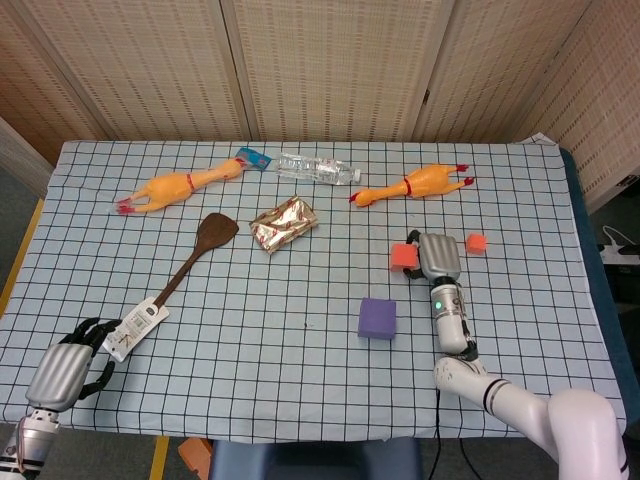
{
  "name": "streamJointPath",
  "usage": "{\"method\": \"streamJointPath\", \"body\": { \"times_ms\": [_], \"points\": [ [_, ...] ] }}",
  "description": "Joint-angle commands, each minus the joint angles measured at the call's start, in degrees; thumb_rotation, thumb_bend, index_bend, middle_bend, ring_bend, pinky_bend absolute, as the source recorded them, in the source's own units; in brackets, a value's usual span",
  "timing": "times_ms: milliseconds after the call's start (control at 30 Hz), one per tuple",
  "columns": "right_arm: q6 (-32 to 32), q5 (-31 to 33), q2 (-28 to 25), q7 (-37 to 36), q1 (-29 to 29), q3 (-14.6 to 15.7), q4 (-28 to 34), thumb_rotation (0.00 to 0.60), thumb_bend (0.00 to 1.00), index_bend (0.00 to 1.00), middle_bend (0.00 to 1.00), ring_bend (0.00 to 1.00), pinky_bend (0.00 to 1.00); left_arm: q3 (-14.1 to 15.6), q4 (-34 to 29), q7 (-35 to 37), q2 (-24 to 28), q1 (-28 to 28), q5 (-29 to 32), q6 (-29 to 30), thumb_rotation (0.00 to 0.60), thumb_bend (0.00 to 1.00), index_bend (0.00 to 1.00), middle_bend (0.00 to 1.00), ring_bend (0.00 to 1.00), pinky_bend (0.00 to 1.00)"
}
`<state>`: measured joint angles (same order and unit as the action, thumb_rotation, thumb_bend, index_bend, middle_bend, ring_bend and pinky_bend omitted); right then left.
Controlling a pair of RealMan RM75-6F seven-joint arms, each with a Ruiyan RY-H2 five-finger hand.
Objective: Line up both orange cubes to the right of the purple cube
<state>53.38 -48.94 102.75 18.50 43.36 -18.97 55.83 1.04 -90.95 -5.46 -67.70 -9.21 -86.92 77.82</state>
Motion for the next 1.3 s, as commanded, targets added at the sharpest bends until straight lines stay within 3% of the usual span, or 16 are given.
{"method": "streamJointPath", "body": {
  "times_ms": [33,267,500,767,1300],
  "points": [
    [2.9,-2.6,-3.3,-0.8,-2.2,0.8,4.9,0.600,0.09,0.60,0.84,0.94,1.00,0.1,-0.1,-0.2,0.0,0.0,-0.1,0.0,0.600,0.45,0.18,0.25,0.13,0.37],
    [9.3,-5.0,-12.3,1.2,-8.2,3.4,20.8,0.600,0.09,0.60,0.84,0.94,1.00,0.5,-0.4,-1.0,-0.2,0.0,-0.5,-0.2,0.600,0.45,0.18,0.25,0.13,0.37],
    [12.3,-6.9,-16.2,1.3,-12.3,6.7,29.6,0.600,0.09,0.61,0.84,0.94,1.00,0.7,-0.7,-1.5,-0.2,0.0,-0.8,-0.2,0.600,0.45,0.18,0.25,0.13,0.37],
    [12.8,-9.0,-14.5,0.5,-14.1,9.3,29.8,0.600,0.09,0.61,0.84,0.94,1.00,0.7,-0.7,-1.3,-0.2,-0.1,-0.4,-0.4,0.600,0.45,0.18,0.26,0.13,0.37],
    [11.9,-7.3,-7.8,4.5,-13.6,10.0,27.7,0.600,0.09,0.61,0.84,0.94,1.00,0.6,-0.8,-0.9,0.1,-0.1,-0.3,-0.4,0.600,0.45,0.18,0.26,0.13,0.37]
  ]
}}
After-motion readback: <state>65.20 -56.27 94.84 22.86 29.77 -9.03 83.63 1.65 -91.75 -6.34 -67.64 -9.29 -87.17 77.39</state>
